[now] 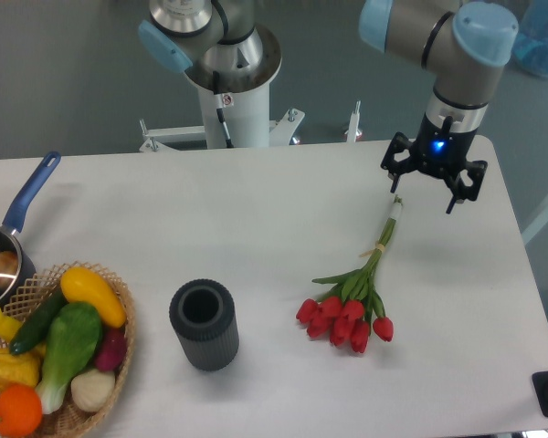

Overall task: Pick up the flowers from the table
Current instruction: 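Move the open gripper toward the tulip stems and lower it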

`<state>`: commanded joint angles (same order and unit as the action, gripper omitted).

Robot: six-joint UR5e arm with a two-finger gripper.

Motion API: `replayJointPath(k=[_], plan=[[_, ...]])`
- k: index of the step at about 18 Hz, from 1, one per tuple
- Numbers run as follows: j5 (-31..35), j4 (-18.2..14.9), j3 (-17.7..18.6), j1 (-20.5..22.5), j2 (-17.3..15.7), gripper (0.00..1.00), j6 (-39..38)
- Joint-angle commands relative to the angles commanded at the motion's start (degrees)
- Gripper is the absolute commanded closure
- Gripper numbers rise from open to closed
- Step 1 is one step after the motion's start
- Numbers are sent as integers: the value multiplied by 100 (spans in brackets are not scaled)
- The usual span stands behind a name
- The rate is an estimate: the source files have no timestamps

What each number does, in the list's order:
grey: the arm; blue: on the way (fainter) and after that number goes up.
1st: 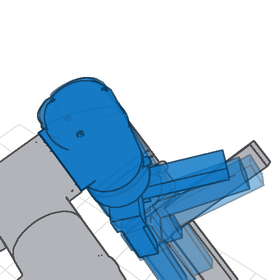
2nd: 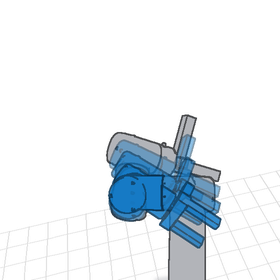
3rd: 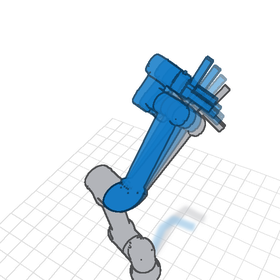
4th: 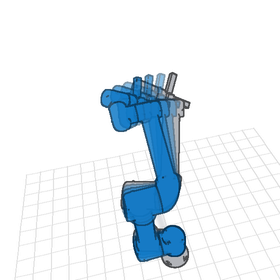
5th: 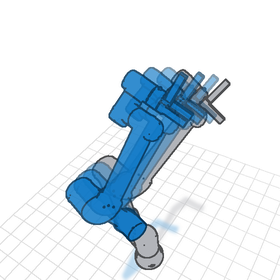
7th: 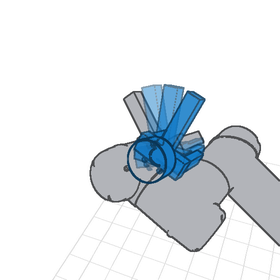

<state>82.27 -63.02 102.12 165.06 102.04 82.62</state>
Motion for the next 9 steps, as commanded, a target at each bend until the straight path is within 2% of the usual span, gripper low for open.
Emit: replayJointPath(k=[4,9], plan=[[-61,9,255,-18,26,0,-79],[-201,44,229,-35,325,0,-88]])
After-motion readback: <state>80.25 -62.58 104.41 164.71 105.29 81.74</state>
